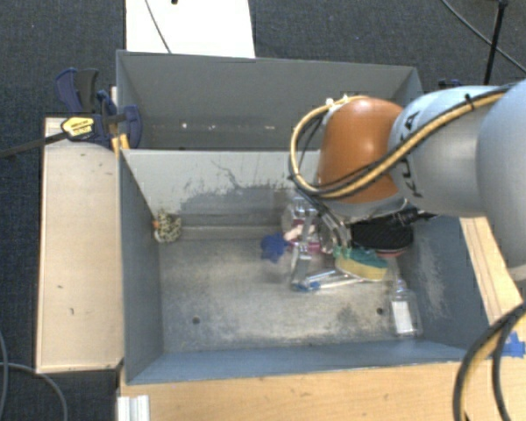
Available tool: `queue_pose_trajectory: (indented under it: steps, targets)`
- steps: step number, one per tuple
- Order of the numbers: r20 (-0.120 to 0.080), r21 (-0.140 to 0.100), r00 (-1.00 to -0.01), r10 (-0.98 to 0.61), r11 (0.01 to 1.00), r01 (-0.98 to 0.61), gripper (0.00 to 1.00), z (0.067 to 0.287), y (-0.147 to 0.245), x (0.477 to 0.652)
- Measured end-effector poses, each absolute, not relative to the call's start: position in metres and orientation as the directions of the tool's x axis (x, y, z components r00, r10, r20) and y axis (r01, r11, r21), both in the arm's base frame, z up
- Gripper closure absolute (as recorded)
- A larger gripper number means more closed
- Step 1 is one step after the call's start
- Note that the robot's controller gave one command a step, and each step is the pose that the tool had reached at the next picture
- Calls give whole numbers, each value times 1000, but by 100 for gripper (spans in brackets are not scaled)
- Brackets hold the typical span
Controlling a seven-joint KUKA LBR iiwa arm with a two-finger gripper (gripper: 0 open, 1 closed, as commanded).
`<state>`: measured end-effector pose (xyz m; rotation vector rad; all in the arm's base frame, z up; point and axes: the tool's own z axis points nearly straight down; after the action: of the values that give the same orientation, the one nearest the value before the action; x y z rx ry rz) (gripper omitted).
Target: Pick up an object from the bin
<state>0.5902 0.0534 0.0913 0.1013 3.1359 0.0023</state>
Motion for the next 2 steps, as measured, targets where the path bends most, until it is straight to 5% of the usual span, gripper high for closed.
queue_pose_trajectory:
  steps: [1, 2]
  targets:
    - [-6, 3, -944, 329, 944, 329, 0, 79, 61, 592]
    - [-11, 6, -943, 332, 943, 332, 100, 81, 60, 594]
